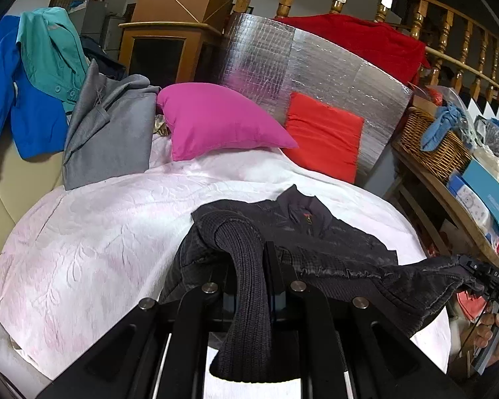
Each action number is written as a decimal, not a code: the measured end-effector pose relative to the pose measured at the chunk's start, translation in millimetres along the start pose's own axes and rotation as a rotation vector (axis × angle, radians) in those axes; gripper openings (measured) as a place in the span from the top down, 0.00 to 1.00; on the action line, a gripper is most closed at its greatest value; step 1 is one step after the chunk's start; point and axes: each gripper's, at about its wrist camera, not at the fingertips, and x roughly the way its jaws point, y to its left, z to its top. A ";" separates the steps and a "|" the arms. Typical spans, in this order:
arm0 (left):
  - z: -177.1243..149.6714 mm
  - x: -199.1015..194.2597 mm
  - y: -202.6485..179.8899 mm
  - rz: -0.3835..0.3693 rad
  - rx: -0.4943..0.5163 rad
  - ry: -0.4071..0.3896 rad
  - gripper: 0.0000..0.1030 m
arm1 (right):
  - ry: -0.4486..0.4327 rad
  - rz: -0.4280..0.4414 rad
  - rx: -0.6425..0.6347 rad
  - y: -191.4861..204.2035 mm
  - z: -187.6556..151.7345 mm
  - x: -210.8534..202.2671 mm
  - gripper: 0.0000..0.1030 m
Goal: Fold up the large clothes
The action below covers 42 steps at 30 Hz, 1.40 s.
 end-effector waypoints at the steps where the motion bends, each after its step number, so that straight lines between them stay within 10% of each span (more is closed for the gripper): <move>1: 2.2 2.5 0.6 0.002 -0.006 0.001 0.87 | 0.000 -0.007 -0.004 1.9 4.6 3.8 0.90; 42: 73.6 182.6 -4.3 0.104 0.033 0.170 0.88 | 0.123 -0.184 -0.004 -32.7 92.3 179.3 0.90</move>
